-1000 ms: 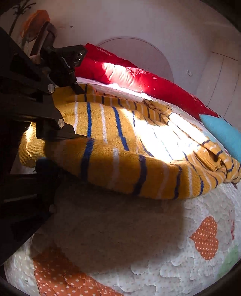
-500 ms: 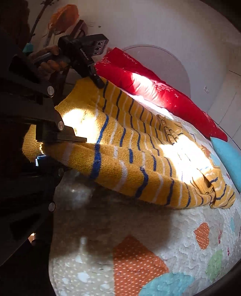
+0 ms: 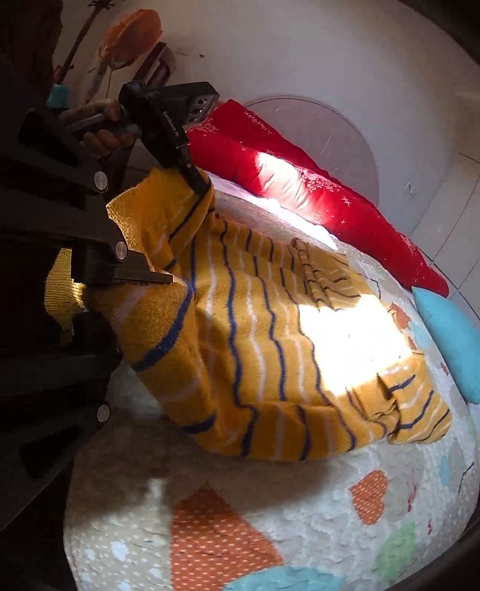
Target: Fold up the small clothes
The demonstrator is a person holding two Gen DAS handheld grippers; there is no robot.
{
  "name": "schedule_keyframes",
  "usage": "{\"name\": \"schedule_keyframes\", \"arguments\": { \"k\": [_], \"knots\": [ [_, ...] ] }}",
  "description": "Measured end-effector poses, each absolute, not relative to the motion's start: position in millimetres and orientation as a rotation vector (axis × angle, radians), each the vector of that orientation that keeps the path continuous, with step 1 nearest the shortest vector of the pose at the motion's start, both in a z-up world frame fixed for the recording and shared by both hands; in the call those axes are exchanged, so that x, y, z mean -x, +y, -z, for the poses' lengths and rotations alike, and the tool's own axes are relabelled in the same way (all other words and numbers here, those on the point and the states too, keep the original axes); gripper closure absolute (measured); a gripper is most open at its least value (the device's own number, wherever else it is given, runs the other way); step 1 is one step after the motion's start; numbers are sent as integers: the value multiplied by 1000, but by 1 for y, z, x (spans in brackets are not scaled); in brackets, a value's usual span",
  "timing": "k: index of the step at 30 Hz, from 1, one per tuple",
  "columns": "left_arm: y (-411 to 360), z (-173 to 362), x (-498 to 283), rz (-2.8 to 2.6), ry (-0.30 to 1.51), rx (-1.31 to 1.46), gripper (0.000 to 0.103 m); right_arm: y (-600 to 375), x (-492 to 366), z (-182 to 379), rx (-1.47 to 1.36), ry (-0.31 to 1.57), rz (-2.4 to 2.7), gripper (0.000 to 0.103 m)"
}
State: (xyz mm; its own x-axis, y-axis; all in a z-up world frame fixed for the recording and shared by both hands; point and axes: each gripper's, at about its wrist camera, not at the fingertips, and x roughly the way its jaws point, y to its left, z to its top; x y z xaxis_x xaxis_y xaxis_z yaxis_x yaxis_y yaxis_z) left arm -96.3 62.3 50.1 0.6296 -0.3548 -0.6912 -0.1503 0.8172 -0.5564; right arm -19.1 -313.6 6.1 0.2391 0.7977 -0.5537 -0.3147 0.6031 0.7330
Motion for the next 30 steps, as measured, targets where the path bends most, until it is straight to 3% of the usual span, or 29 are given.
{"name": "schedule_keyframes", "arguments": {
  "k": [8,16,19,21,23,24,26,30],
  "knots": [
    [60,-88,-40,79,815,530,94,-294,-101,-56,-521,922,-766,92],
    [81,-46,-155,37,944,623,93,-282,-226,-20,-618,1035,-676,88],
    [100,-35,-170,71,931,761,83,-289,-257,-2,-761,1070,-668,81],
    [112,-33,-176,83,906,827,68,-293,-274,6,-813,1085,-649,76],
    [121,-33,-182,82,878,866,59,-295,-287,14,-858,1098,-626,68],
    [126,-34,-184,65,862,873,48,-296,-295,20,-891,1105,-617,67],
    [136,-37,-188,18,832,875,38,-300,-308,30,-978,1113,-613,56],
    [146,-40,-189,-16,847,842,38,-312,-319,32,-1070,1066,-567,52]
  ]
}}
